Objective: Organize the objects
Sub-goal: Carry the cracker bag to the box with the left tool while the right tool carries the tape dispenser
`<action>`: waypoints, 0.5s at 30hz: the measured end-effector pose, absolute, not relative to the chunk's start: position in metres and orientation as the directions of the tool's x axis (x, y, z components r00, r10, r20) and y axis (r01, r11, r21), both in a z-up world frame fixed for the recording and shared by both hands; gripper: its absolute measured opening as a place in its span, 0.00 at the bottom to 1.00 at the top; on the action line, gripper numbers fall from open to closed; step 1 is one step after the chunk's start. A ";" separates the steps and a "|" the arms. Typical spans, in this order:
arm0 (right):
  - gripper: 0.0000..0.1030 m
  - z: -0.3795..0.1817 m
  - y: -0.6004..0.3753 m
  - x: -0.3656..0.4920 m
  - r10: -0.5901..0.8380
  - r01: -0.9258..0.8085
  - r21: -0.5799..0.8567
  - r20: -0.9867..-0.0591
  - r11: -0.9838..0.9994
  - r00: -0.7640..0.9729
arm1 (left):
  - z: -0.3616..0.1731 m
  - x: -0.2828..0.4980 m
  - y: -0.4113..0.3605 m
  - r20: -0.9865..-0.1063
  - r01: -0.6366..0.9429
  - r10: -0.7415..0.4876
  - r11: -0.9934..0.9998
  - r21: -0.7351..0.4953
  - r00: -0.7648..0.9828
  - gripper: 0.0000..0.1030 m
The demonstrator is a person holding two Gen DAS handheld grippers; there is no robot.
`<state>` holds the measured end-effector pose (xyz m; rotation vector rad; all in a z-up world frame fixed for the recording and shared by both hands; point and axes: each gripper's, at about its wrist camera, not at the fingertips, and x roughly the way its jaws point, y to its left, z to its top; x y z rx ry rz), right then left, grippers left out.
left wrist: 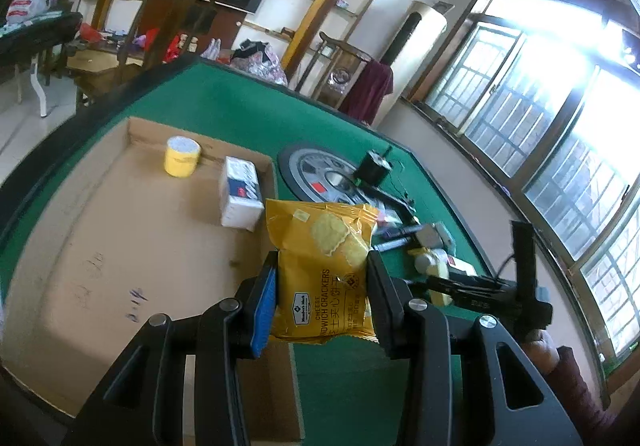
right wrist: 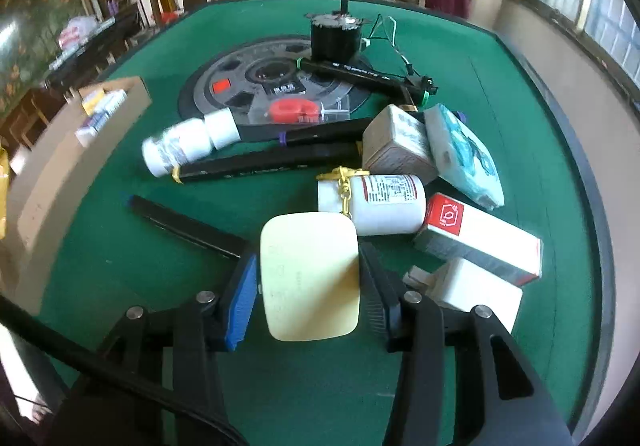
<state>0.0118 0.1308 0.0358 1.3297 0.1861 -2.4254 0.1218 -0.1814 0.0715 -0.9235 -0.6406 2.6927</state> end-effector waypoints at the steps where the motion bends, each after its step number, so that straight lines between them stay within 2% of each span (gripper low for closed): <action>1: 0.45 0.040 0.132 0.013 -0.274 0.378 0.082 -0.828 -0.922 -0.489 | 0.074 0.123 -0.187 -0.525 -0.061 0.337 -0.879 -0.472 -0.781 0.35; 4: 0.45 0.061 0.129 0.019 -0.361 0.395 0.169 -0.798 -0.903 -0.483 | 0.082 0.122 -0.210 -0.522 -0.034 0.316 -0.877 -0.480 -0.792 0.35; 9: 0.45 0.094 0.087 0.024 -0.522 0.486 0.304 -0.747 -0.819 -0.412 | 0.095 0.107 -0.244 -0.566 0.044 0.188 -0.928 -0.371 -0.803 0.35; 15: 0.45 0.104 0.003 0.018 -0.663 0.556 0.445 -0.694 -0.702 -0.282 | 0.084 0.064 -0.271 -0.639 0.106 0.102 -0.955 -0.278 -0.762 0.35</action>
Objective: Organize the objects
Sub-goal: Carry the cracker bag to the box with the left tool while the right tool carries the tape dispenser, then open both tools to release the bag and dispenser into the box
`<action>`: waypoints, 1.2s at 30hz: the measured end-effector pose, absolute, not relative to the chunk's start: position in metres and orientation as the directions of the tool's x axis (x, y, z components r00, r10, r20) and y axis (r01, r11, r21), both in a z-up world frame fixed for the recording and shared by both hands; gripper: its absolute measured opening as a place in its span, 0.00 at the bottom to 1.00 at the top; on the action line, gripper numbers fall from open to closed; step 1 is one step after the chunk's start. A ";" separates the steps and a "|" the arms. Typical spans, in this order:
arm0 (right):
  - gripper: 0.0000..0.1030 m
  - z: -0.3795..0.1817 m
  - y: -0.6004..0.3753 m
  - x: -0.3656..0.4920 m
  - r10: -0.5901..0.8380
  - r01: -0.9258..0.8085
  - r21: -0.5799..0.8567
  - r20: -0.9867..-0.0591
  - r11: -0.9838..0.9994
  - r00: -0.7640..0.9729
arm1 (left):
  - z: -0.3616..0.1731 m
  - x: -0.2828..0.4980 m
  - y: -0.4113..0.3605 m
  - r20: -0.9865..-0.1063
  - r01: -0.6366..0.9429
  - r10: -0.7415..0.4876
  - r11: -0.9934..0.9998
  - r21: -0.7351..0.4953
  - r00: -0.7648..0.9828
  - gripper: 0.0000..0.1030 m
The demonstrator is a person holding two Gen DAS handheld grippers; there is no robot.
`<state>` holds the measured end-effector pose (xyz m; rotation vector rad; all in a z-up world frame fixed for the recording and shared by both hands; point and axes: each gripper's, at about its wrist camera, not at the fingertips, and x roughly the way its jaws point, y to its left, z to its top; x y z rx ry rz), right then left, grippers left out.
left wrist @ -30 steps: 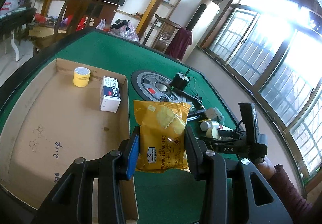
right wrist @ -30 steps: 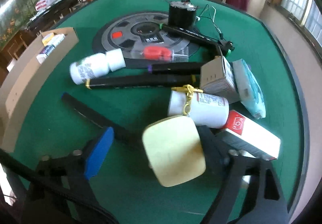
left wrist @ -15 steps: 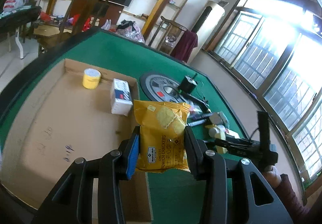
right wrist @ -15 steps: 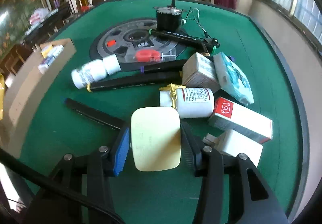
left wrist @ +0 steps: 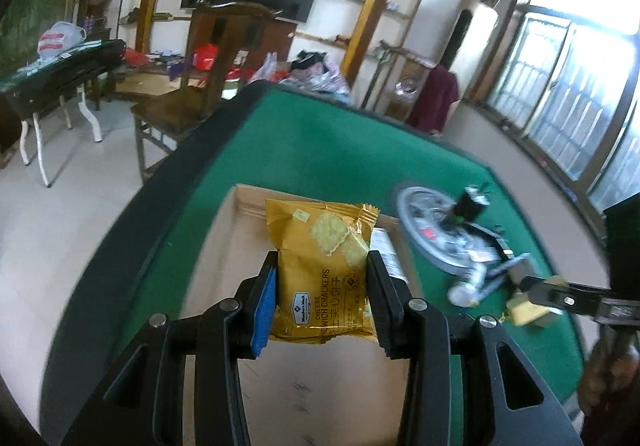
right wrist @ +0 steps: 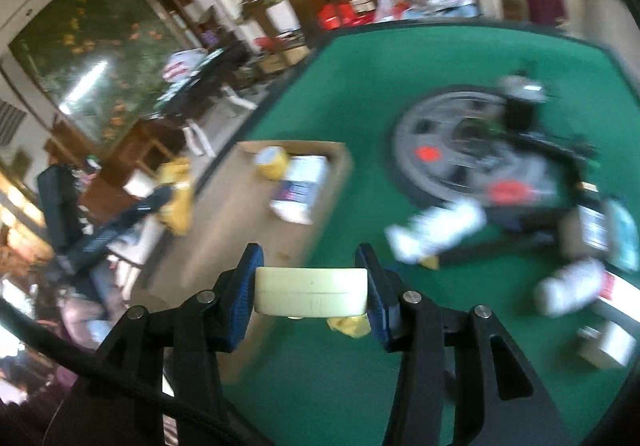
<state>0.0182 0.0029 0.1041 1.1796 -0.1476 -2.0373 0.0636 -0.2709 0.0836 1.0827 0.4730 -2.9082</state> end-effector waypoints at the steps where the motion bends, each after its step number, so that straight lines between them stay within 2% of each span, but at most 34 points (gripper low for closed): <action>1: 0.45 0.102 -0.012 0.016 -0.673 0.561 0.458 -0.692 -0.690 -0.263 | 0.078 0.053 -0.275 -0.656 0.118 0.090 -0.957 -0.266 -0.749 0.35; 4: 0.45 0.090 -0.055 0.006 -0.694 0.557 0.504 -0.692 -0.660 -0.196 | 0.057 0.030 -0.287 -0.700 0.138 0.116 -0.945 -0.295 -0.705 0.35; 8: 0.45 0.070 -0.105 -0.008 -0.661 0.547 0.491 -0.732 -0.678 -0.162 | 0.033 0.011 -0.299 -0.736 0.165 0.144 -0.929 -0.330 -0.662 0.35; 17: 0.45 0.041 -0.148 -0.044 -0.634 0.466 0.516 -0.762 -0.719 -0.134 | 0.003 -0.009 -0.307 -0.777 0.222 0.157 -0.907 -0.357 -0.609 0.35; 25: 0.45 0.032 -0.156 -0.057 -0.600 0.445 0.494 -0.789 -0.747 -0.131 | 0.004 -0.002 -0.316 -0.747 0.230 0.182 -0.882 -0.411 -0.639 0.37; 26: 0.45 0.033 -0.156 -0.057 -0.596 0.448 0.489 -0.792 -0.749 -0.131 | 0.005 -0.001 -0.319 -0.743 0.232 0.187 -0.877 -0.422 -0.643 0.38; 28: 0.46 0.033 -0.154 -0.055 -0.598 0.441 0.495 -0.791 -0.748 -0.127 | 0.005 0.001 -0.320 -0.731 0.224 0.203 -0.869 -0.441 -0.652 0.48; 30: 0.51 0.034 -0.150 -0.056 -0.611 0.426 0.514 -0.781 -0.744 -0.125 | 0.007 0.001 -0.320 -0.726 0.218 0.207 -0.869 -0.445 -0.655 0.52; 36: 0.52 0.050 -0.139 -0.052 -0.619 0.437 0.499 -0.762 -0.749 -0.190 | 0.016 0.005 -0.319 -0.712 0.212 0.209 -0.866 -0.453 -0.670 0.52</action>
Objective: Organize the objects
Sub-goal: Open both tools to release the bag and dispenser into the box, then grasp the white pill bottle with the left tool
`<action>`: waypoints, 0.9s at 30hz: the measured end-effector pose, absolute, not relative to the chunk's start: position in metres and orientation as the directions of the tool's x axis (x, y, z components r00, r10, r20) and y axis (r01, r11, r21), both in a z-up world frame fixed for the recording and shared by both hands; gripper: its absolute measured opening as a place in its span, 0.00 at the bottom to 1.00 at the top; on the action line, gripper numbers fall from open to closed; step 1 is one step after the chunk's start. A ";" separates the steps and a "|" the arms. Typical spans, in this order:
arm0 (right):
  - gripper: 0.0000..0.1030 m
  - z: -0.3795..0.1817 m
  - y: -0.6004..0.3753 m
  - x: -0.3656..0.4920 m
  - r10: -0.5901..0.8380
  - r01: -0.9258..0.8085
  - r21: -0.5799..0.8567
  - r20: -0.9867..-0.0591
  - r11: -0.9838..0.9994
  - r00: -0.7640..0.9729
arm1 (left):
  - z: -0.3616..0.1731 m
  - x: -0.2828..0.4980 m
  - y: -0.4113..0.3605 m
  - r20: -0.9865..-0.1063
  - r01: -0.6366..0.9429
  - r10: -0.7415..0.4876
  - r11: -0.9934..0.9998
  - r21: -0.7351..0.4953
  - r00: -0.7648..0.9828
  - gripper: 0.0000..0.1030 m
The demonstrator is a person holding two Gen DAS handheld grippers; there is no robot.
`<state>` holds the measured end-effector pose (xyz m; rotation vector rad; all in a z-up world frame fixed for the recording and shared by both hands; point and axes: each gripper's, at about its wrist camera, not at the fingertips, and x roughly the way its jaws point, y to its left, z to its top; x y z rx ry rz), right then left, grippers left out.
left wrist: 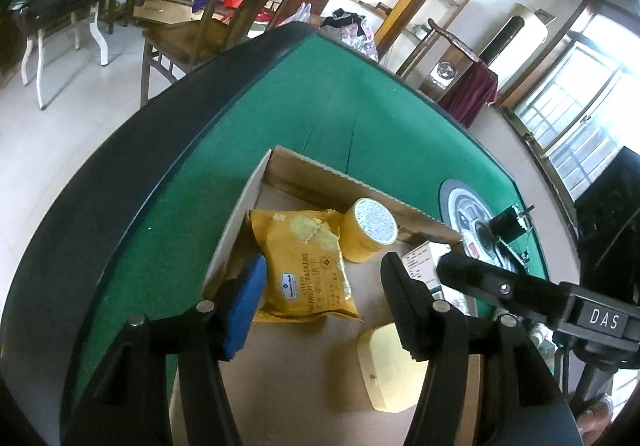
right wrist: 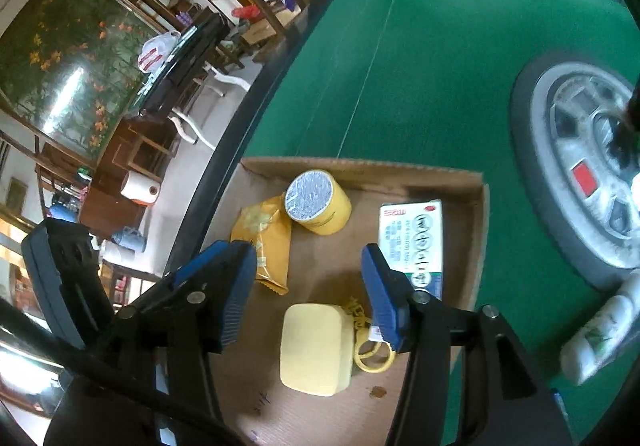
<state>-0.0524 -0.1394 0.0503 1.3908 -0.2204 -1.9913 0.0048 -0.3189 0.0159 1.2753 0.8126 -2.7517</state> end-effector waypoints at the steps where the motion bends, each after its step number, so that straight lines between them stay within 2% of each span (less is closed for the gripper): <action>1: 0.52 0.056 -0.134 -0.049 -0.617 0.448 0.486 -0.759 -0.750 -0.208 | 0.020 0.007 -0.318 -0.707 0.209 0.204 -0.868 -0.451 -0.678 0.52; 5: 0.57 0.074 -0.112 -0.032 -0.590 0.488 0.416 -0.756 -0.767 -0.283 | 0.039 0.020 -0.311 -0.678 0.186 0.189 -0.878 -0.440 -0.711 0.53; 7: 0.57 0.081 -0.099 -0.025 -0.570 0.502 0.375 -0.757 -0.779 -0.319 | 0.048 0.027 -0.305 -0.664 0.167 0.196 -0.881 -0.442 -0.722 0.57; 12: 0.58 0.101 -0.034 -0.004 -0.487 0.485 0.249 -0.740 -0.839 -0.464 | 0.064 0.035 -0.267 -0.660 0.073 0.255 -0.901 -0.427 -0.707 0.60; 15: 0.66 0.109 0.012 0.006 -0.442 0.426 0.221 -0.716 -0.878 -0.540 | 0.065 0.031 -0.238 -0.673 0.010 0.322 -0.898 -0.440 -0.665 0.60; 19: 0.66 0.111 0.088 0.013 -0.416 0.300 0.289 -0.674 -0.909 -0.611 | 0.064 0.024 -0.194 -0.694 -0.053 0.372 -0.899 -0.435 -0.616 0.60; 27: 0.67 0.093 0.160 0.013 -0.405 0.179 0.391 -0.631 -0.903 -0.662 | 0.064 0.009 -0.110 -0.757 -0.141 0.323 -0.944 -0.297 -0.568 0.60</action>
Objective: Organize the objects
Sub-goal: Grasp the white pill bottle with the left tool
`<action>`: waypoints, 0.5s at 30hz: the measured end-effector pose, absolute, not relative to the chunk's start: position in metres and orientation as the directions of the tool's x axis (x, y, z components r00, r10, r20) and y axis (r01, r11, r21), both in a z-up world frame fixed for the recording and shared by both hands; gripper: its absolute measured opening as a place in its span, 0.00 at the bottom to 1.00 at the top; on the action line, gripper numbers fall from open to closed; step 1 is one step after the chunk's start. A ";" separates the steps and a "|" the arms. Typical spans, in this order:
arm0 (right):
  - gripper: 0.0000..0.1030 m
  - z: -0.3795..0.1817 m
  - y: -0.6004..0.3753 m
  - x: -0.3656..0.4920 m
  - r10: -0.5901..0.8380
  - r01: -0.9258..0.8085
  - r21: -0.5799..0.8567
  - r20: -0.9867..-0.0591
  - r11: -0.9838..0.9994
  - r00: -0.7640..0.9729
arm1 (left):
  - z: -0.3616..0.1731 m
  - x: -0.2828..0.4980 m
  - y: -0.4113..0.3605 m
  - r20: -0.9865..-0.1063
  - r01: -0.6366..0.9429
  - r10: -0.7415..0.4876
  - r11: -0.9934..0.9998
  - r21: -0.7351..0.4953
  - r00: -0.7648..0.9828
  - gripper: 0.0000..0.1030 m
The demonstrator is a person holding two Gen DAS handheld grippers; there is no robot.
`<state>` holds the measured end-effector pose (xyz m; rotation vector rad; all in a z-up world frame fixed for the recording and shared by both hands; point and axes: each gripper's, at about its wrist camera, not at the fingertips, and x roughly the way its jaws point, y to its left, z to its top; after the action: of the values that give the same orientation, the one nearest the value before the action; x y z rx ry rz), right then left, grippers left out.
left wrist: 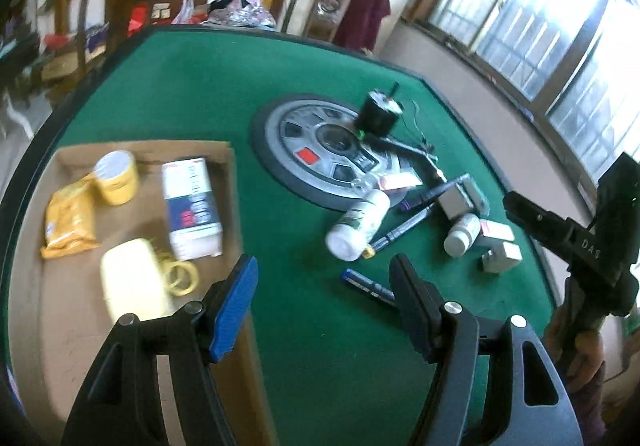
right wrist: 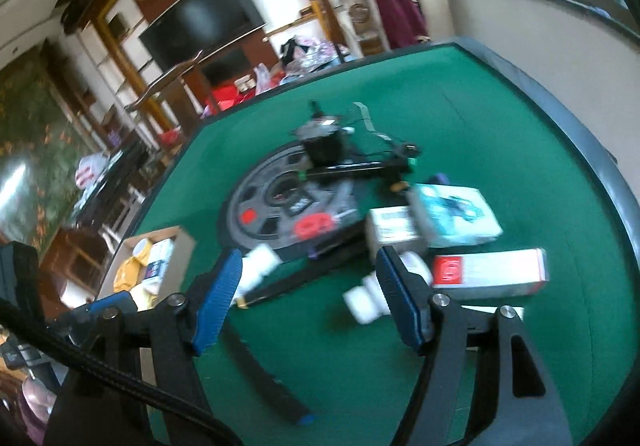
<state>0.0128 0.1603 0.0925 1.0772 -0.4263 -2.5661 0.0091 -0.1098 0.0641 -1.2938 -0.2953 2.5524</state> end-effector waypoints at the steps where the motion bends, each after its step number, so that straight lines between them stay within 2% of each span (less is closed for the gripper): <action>1: 0.67 0.090 0.166 0.012 -0.400 0.171 0.394 -0.626 -0.903 -0.669 | 0.063 0.007 -0.104 -0.762 -0.147 0.311 -0.949 -0.278 -0.568 0.60; 7: 0.67 0.072 0.193 0.010 -0.393 0.138 0.430 -0.590 -0.892 -0.705 | 0.044 -0.020 -0.071 -0.803 -0.185 0.227 -0.972 -0.147 -0.551 0.60; 15: 0.67 0.054 0.207 0.004 -0.421 0.121 0.484 -0.581 -0.867 -0.697 | 0.020 -0.055 -0.049 -0.838 -0.182 0.192 -0.977 -0.113 -0.511 0.60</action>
<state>0.0037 0.2072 0.0540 1.0306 -0.6010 -2.5755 -0.0549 -0.0493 0.0199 -1.4208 -0.0156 2.5583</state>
